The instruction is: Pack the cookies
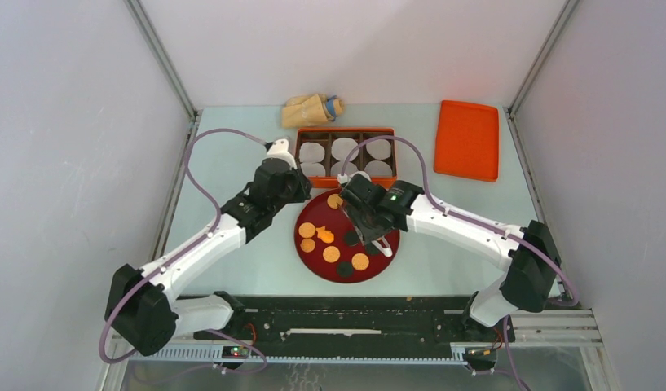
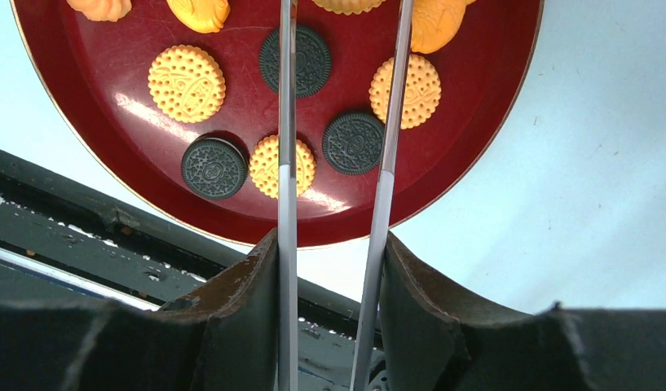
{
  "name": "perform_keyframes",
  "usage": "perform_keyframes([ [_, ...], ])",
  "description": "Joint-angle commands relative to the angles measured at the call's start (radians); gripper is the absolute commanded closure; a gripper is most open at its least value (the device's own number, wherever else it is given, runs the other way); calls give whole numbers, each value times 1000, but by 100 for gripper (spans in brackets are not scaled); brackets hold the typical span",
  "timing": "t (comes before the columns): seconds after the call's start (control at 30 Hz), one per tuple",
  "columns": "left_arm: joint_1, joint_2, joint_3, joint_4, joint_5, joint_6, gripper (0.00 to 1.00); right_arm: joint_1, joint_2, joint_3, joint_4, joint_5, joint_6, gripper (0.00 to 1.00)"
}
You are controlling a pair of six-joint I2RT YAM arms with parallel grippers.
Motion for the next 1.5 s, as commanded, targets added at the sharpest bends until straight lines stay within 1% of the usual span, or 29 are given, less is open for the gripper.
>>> perform_keyframes([
  [0.0, -6, -77, 26, -6, -60, 15, 100, 11, -26, 39, 34, 11, -23, 57],
  [0.1, -6, -99, 23, -20, -75, 20, 100, 12, 0, 39, 56, 19, -23, 55],
  [0.3, -6, -113, 17, -33, -95, 22, 100, 0, 26, 40, 76, 16, -29, 58],
  [0.4, -6, -114, 20, -33, -98, 22, 100, -25, 22, 65, 95, 11, -51, 59],
  [0.47, -6, -111, 25, -32, -99, 23, 100, -53, 42, 119, 89, 13, -70, 63],
  [0.57, -6, -104, 32, -34, -100, 28, 100, -92, 87, 211, 86, 20, -98, 64],
  [0.63, -6, -99, 35, -37, -103, 29, 100, -123, 127, 257, 107, -2, -122, 65],
  [0.7, -6, -95, 34, -36, -108, 32, 100, -153, 192, 334, 107, -18, -132, 65],
  [0.93, -6, -88, 37, -53, -139, 51, 100, -238, 426, 545, 111, 6, -178, 66],
  [1.03, -6, -81, 42, -60, -150, 58, 100, -276, 502, 642, 99, 21, -197, 66],
  [1.2, -6, -67, 58, -66, -151, 63, 100, -322, 600, 789, 75, -8, -217, 66],
  [1.3, -6, -63, 62, -70, -155, 64, 100, -340, 632, 825, 66, -26, -220, 66],
  [1.43, -6, -61, 64, -77, -158, 65, 100, -347, 651, 830, 55, -49, -216, 62],
  [1.47, -6, -59, 65, -78, -155, 64, 100, -348, 650, 825, 57, -49, -214, 60],
])
